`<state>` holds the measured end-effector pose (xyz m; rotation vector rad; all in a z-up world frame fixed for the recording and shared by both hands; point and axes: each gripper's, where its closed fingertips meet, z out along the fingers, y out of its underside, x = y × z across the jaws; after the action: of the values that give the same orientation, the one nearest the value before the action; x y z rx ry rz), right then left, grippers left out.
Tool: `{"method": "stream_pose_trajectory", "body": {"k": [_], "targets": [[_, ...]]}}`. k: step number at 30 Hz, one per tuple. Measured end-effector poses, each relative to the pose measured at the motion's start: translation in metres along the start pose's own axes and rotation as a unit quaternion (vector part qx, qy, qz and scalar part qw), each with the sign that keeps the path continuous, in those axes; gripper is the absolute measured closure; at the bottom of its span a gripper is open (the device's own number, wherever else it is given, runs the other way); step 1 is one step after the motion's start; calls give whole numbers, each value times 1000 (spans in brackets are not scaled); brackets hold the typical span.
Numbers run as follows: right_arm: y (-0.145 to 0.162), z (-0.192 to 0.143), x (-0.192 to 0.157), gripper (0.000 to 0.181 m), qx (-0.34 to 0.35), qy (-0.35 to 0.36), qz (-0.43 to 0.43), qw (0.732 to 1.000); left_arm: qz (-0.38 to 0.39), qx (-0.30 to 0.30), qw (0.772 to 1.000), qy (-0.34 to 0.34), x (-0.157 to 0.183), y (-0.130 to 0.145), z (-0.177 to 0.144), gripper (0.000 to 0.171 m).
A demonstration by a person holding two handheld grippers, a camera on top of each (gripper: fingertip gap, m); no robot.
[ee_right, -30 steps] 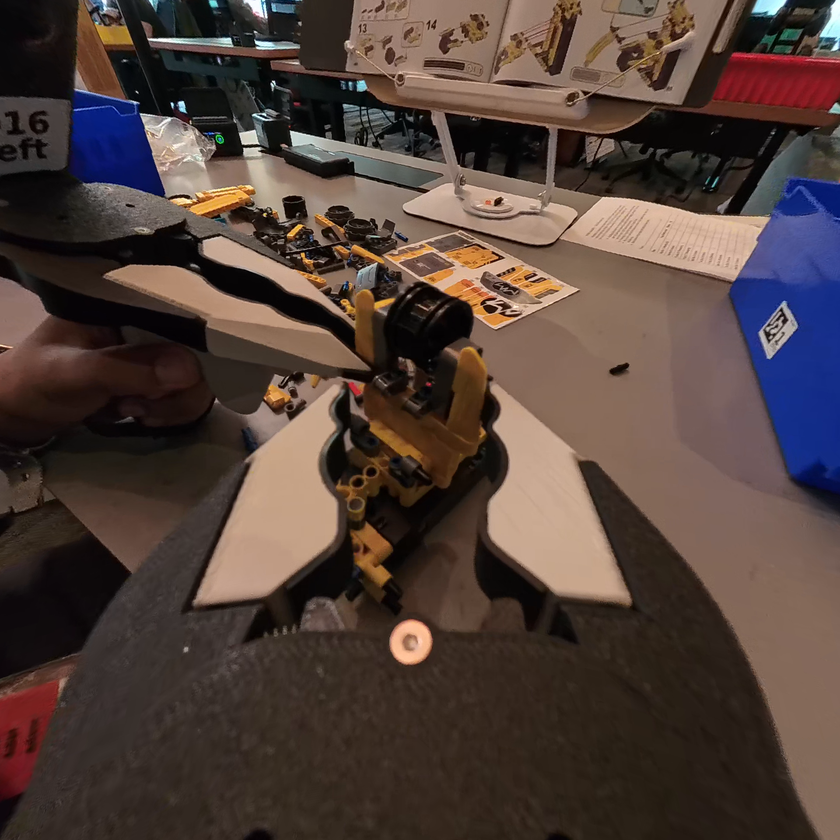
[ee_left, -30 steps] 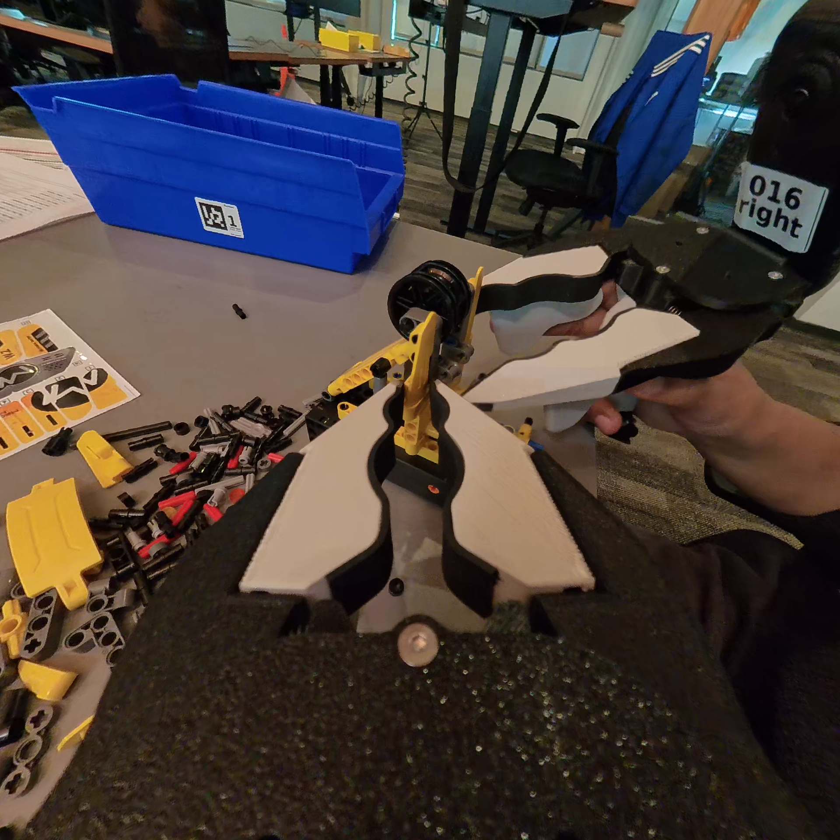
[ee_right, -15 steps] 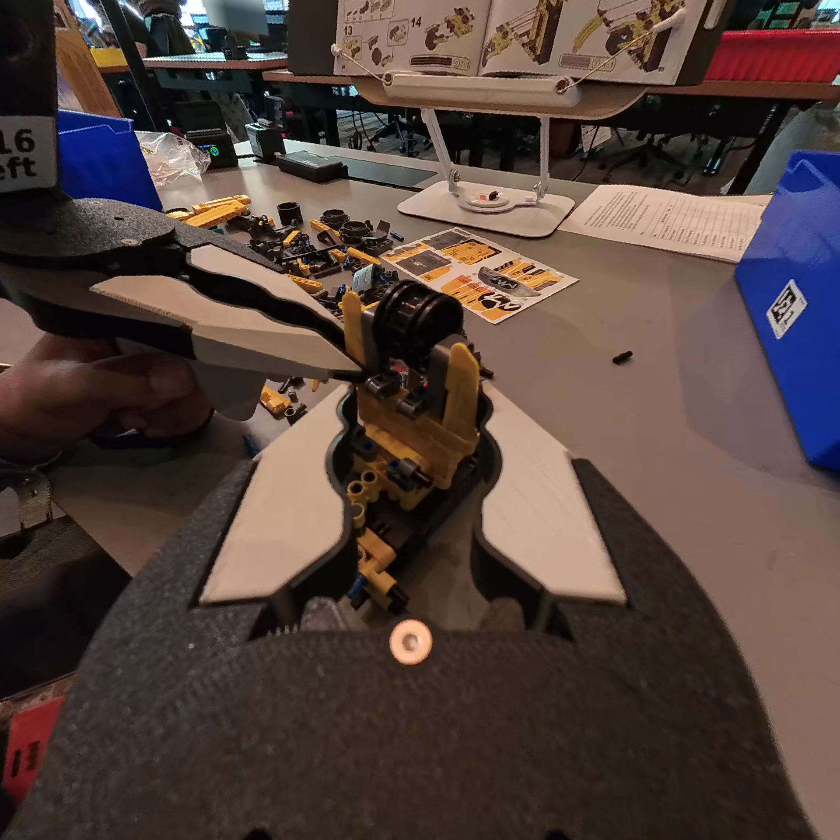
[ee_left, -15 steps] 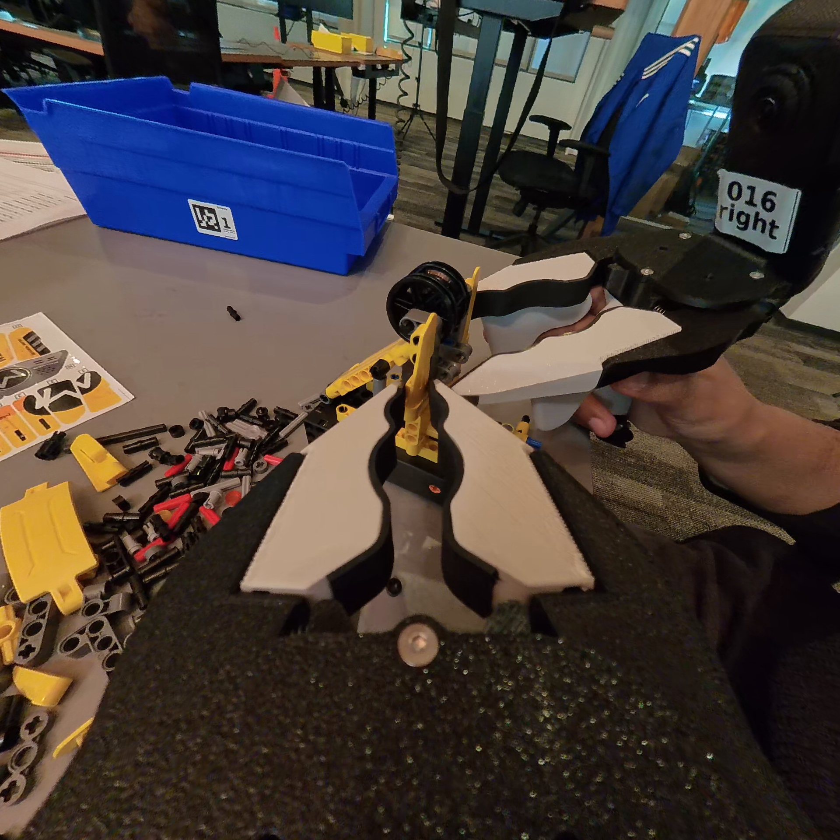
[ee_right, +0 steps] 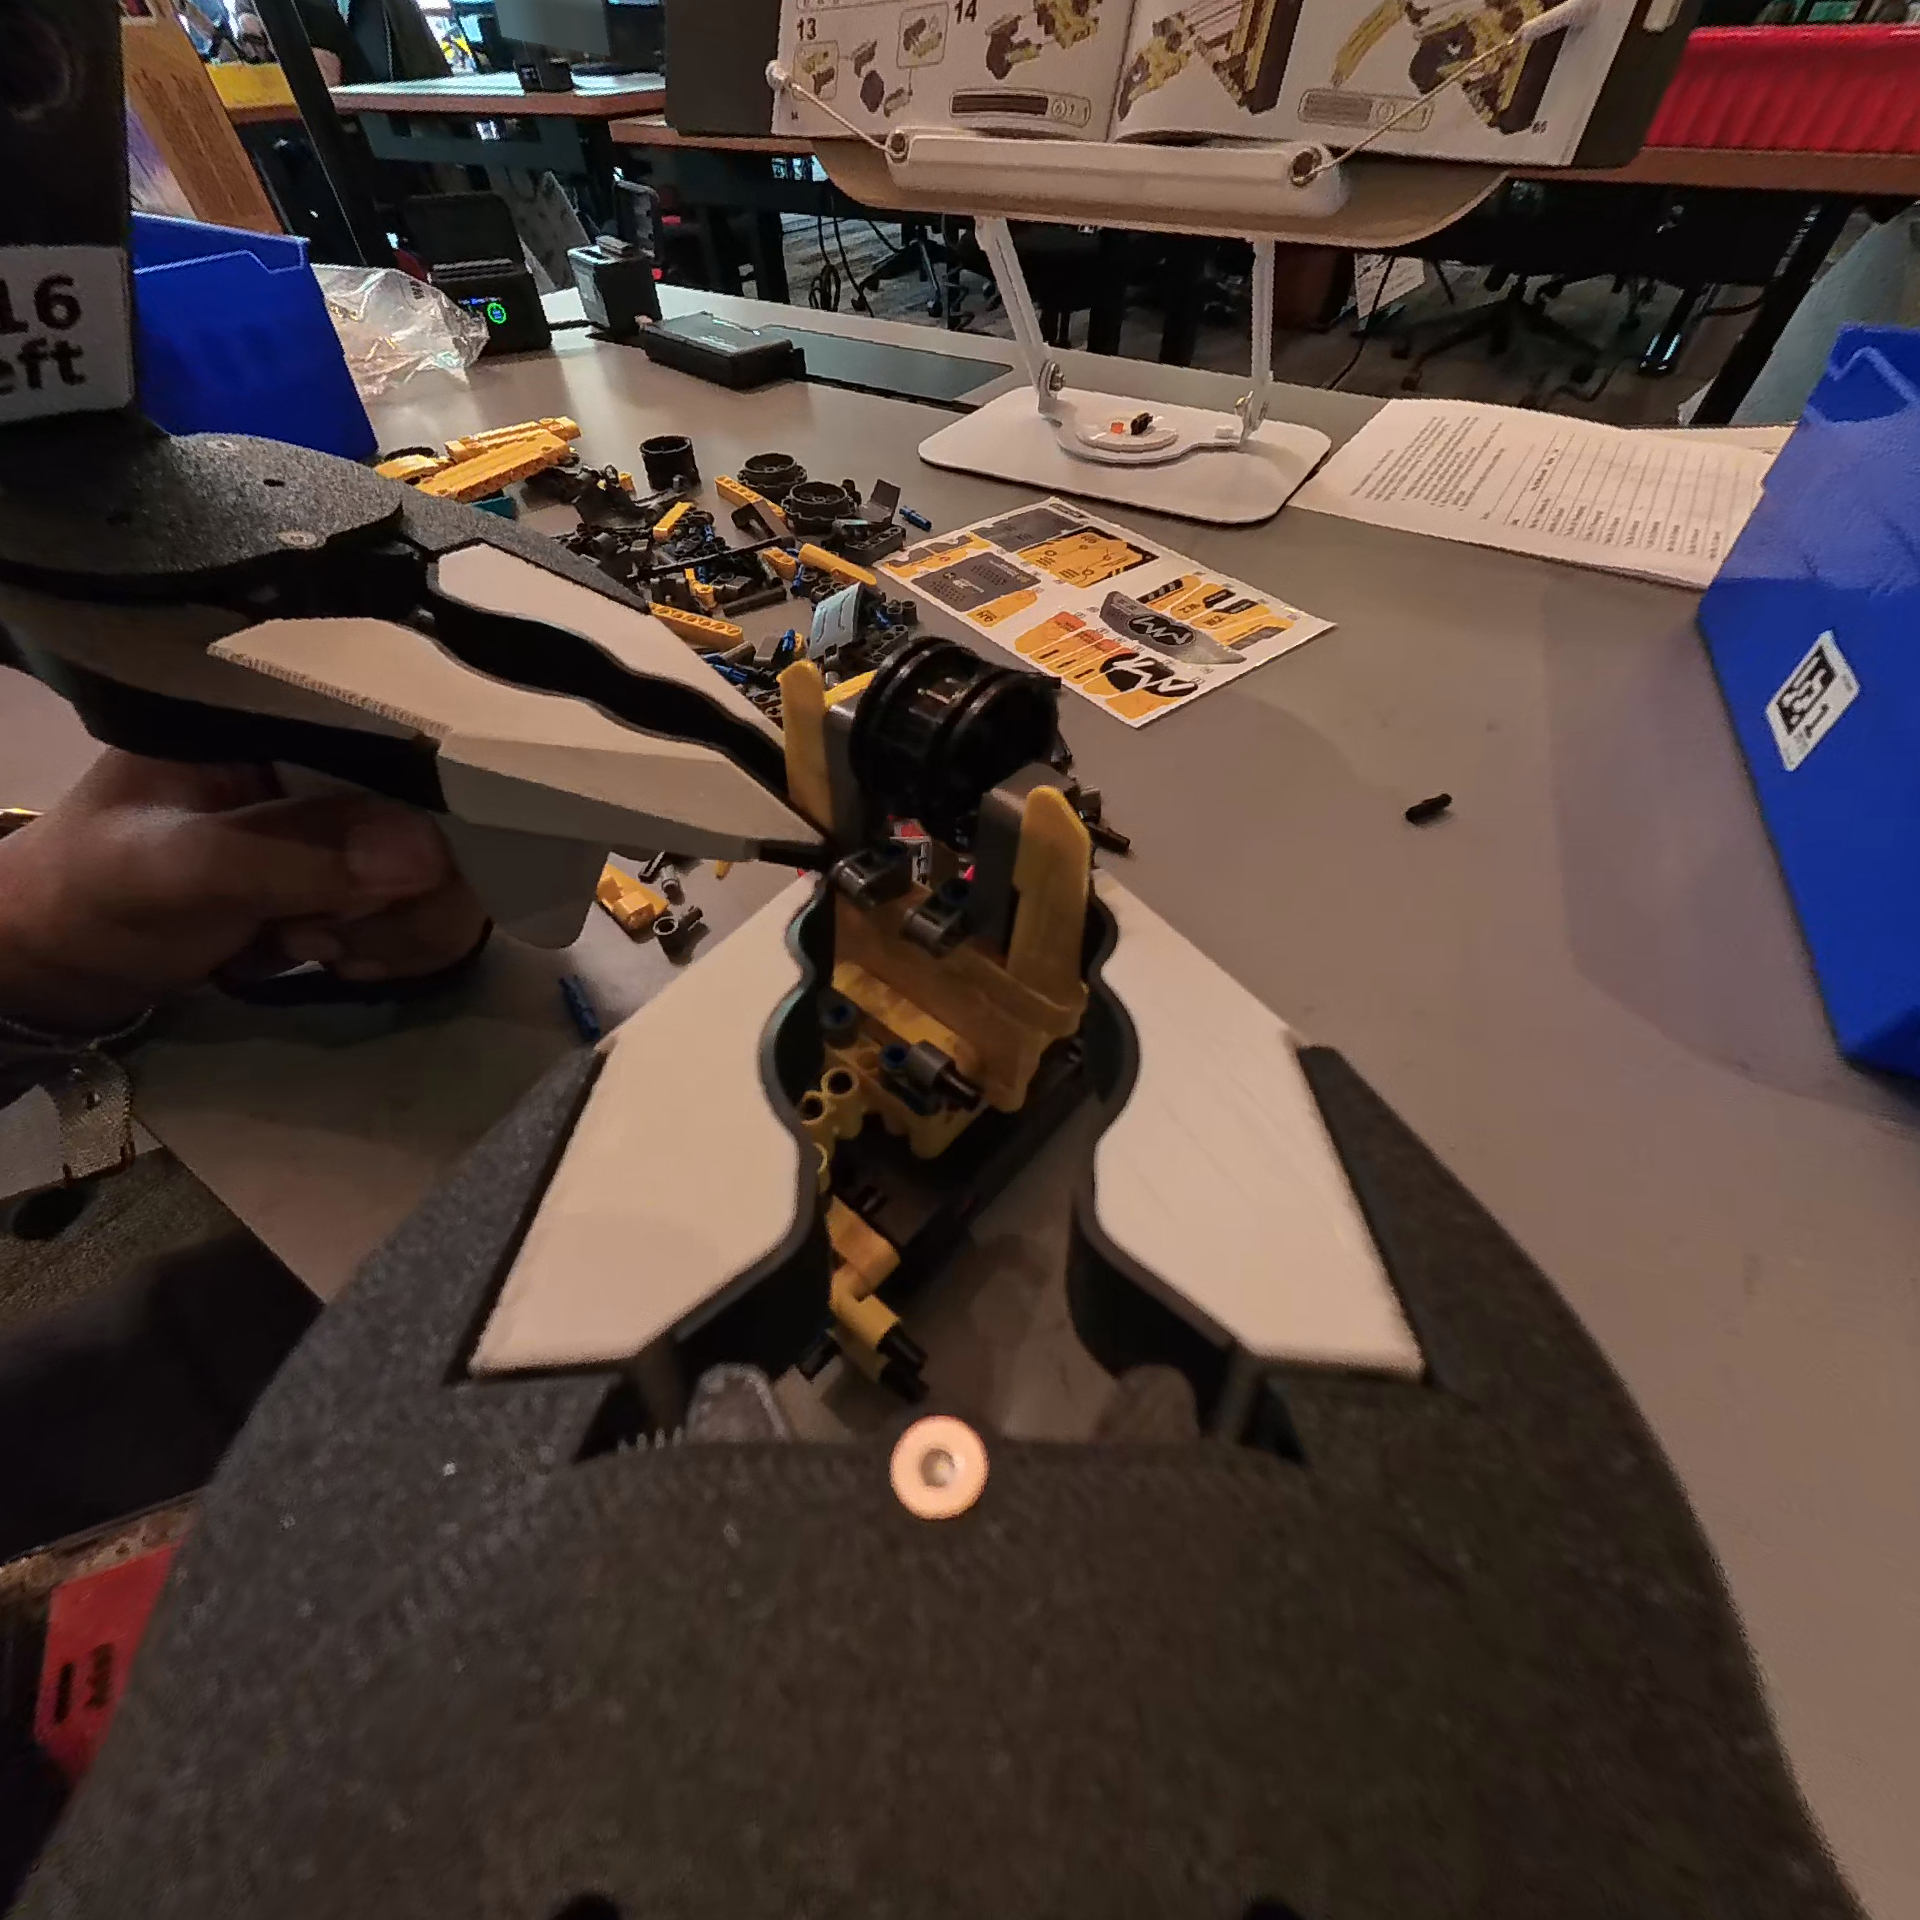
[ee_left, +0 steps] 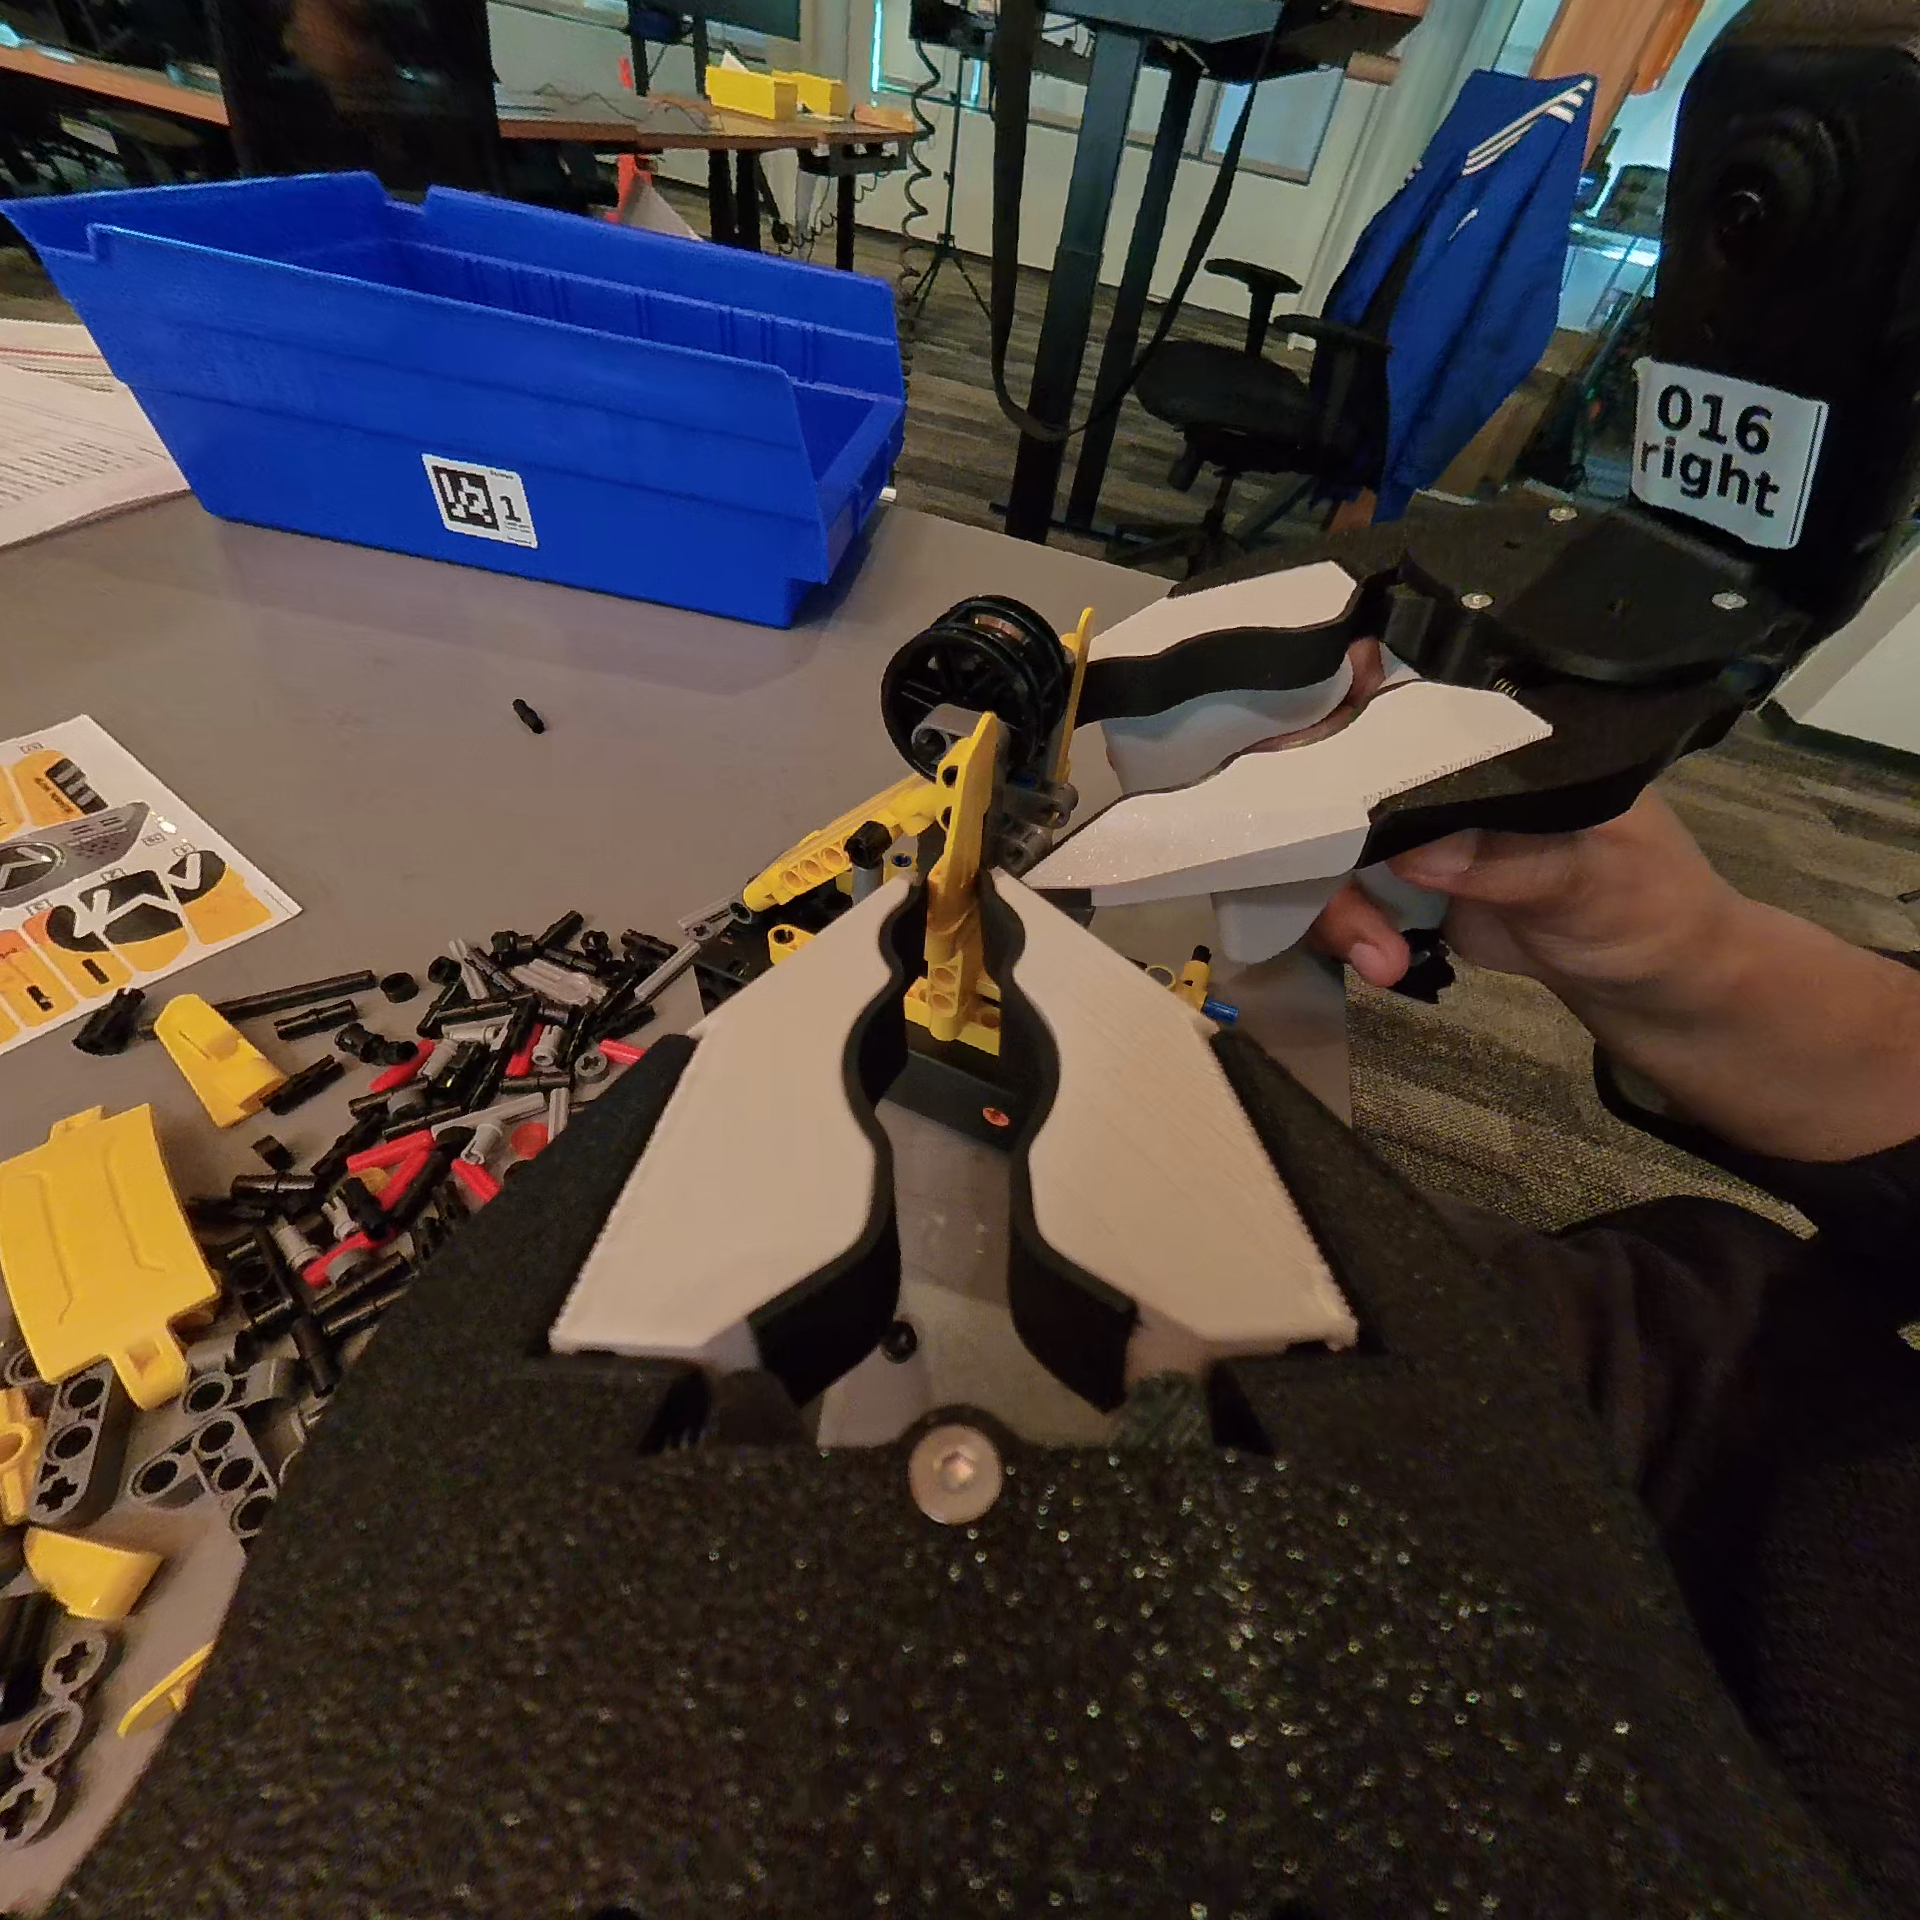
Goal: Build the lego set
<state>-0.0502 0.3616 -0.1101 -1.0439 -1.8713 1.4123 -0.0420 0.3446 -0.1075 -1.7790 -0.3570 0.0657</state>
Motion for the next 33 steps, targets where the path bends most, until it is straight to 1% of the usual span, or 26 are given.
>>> {"method": "stream_pose_trajectory", "body": {"k": [16, 30, 33], "targets": [[1, -1, 0, 137, -15, -17, -2, 1000, -2, -2, 1000, 3, 1, 0, 0, 162], [1, -2, 0, 138, -8, -18, -19, 1000, -6, -1, 1000, 10, 1, 0, 0, 162], [0, -5, -2, 133, -5, -33, -32, 999, -9, -1, 1000, 10, 1, 0, 0, 162]]}}
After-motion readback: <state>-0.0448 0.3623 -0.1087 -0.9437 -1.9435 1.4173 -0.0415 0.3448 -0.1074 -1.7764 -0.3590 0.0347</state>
